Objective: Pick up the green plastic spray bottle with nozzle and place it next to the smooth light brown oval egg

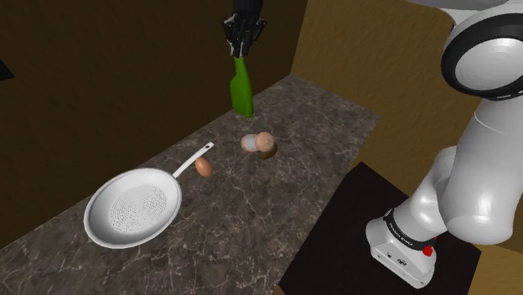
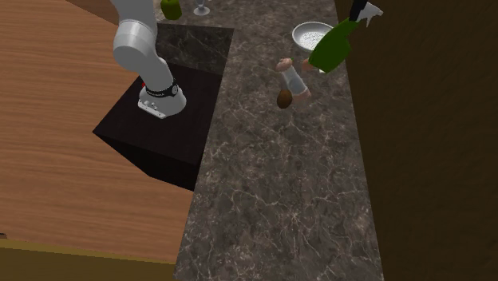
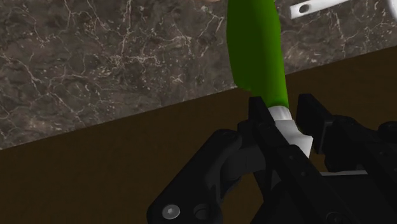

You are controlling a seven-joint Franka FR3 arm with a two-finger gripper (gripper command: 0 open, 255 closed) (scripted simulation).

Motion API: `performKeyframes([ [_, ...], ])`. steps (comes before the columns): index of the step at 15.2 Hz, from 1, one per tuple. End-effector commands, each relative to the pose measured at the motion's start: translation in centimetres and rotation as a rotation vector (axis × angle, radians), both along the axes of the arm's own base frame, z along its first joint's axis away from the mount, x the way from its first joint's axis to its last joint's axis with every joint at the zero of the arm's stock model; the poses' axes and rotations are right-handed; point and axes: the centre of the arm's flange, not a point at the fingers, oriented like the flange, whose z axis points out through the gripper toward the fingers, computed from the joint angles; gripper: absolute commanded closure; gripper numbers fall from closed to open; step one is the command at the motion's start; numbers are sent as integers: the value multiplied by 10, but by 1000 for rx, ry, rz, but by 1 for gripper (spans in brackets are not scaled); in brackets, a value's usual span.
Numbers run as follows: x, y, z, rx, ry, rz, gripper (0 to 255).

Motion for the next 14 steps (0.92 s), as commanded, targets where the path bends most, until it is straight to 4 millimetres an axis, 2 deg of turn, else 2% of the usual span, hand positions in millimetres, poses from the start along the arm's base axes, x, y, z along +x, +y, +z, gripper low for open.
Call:
performKeyframes([
  [1, 7, 27, -11, 1, 0, -1, 255],
  [6, 29, 87, -27, 1, 0, -1, 255],
  [14, 31, 91, -66, 1, 0, -1, 255],
])
